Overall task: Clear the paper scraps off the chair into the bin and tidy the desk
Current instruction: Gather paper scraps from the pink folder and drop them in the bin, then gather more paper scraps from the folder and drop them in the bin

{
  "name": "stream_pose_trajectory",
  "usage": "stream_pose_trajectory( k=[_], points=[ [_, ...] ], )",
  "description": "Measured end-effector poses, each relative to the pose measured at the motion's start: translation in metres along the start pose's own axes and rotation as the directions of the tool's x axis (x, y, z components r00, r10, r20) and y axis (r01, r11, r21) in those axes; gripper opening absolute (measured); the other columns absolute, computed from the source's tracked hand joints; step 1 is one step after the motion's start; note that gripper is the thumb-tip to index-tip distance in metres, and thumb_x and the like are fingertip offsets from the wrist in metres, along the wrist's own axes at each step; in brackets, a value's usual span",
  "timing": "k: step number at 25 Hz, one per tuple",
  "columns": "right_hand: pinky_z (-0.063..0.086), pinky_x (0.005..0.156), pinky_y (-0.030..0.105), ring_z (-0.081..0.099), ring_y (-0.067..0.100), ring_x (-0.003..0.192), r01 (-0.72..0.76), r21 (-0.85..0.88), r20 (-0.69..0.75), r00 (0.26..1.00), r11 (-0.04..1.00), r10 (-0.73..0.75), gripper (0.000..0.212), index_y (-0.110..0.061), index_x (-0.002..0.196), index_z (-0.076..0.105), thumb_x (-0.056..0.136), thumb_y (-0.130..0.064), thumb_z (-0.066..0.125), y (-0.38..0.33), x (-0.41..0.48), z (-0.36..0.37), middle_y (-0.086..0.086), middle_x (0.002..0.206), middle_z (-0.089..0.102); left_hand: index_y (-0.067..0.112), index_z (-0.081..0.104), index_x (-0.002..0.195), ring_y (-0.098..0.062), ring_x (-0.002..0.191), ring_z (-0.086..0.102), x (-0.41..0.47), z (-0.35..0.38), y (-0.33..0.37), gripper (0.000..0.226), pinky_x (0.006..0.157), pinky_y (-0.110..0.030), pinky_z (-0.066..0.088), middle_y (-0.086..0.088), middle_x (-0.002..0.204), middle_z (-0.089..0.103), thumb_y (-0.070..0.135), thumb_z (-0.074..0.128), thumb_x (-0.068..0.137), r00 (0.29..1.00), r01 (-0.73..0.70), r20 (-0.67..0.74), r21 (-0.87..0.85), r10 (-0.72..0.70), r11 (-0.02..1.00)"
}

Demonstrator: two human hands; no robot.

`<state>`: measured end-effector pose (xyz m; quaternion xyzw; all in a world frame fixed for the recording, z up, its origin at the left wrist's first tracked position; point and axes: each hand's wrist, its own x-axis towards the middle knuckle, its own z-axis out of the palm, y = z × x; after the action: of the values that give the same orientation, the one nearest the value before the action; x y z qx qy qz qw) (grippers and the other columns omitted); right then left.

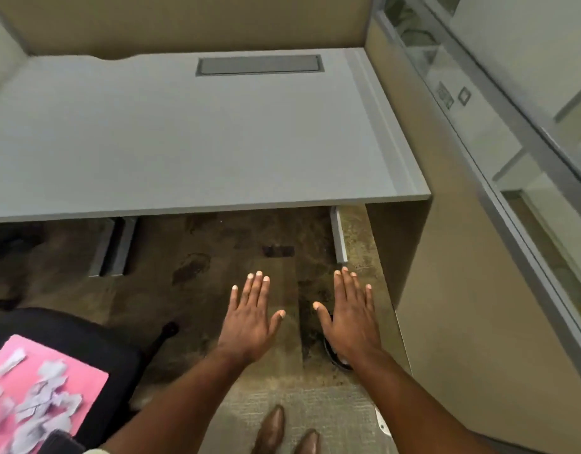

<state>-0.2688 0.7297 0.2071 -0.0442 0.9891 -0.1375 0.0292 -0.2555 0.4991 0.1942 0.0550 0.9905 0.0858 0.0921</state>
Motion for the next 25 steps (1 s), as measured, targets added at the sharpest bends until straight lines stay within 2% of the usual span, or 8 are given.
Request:
stream_pose_trajectory(
  k=[7,11,15,19,25],
  points=[
    [0.003,0.124,0.051,-0.001,0.021,0.154,0.220,-0.001,0.021,0.975,0.976,-0.220,0.079,-0.018,0.160,0.008,0.098,-0.066,0.023,-0.111,0.012,-0.024,0.005,0.169,0.007,0.017,-0.006,0.160,-0.016,0.153,-0.021,-0.070,-0.065,-0.089,0.080,0.126,-0.045,-0.006,-0.002,0.169,-0.012,0.067,0.003,0.097,0.968,0.232,-0.098,0.003,-0.231,0.973],
    [0.002,0.124,0.050,0.001,0.022,0.155,0.323,-0.029,0.039,0.946,0.946,-0.322,0.079,-0.018,0.160,0.011,0.099,-0.065,0.026,-0.178,0.014,-0.016,0.006,0.168,0.010,0.015,0.000,0.161,-0.018,0.154,-0.017,-0.108,-0.089,-0.148,0.079,0.126,-0.046,-0.006,-0.004,0.169,-0.008,0.063,0.010,0.099,0.933,0.328,-0.141,-0.045,-0.331,0.944],
    [0.002,0.124,0.049,0.005,0.023,0.154,0.406,-0.052,0.061,0.913,0.913,-0.402,0.080,-0.017,0.159,0.015,0.098,-0.067,0.025,-0.259,0.006,0.006,0.007,0.168,0.013,0.016,-0.001,0.161,-0.017,0.154,-0.019,-0.160,-0.096,-0.223,0.076,0.126,-0.047,-0.005,-0.002,0.169,-0.010,0.061,0.015,0.101,0.883,0.438,-0.149,-0.081,-0.445,0.895],
    [0.005,0.124,0.050,0.004,0.022,0.154,0.466,-0.053,0.079,0.884,0.883,-0.461,0.081,-0.017,0.159,0.013,0.098,-0.068,0.025,-0.339,-0.006,0.033,0.007,0.168,0.012,0.018,-0.001,0.161,-0.017,0.153,-0.019,-0.217,-0.094,-0.292,0.076,0.125,-0.044,-0.008,-0.001,0.169,-0.012,0.062,0.012,0.100,0.834,0.529,-0.131,-0.092,-0.537,0.844],
    [0.001,0.124,0.050,0.000,0.022,0.154,0.536,-0.021,0.135,0.838,0.844,-0.529,0.079,-0.021,0.159,0.010,0.097,-0.068,0.025,-0.453,-0.034,0.072,0.005,0.168,0.009,0.016,-0.005,0.160,-0.020,0.153,-0.019,-0.300,-0.079,-0.385,0.080,0.124,-0.043,-0.011,-0.004,0.169,-0.012,0.066,0.010,0.099,0.755,0.648,-0.072,-0.074,-0.652,0.758]
  ],
)
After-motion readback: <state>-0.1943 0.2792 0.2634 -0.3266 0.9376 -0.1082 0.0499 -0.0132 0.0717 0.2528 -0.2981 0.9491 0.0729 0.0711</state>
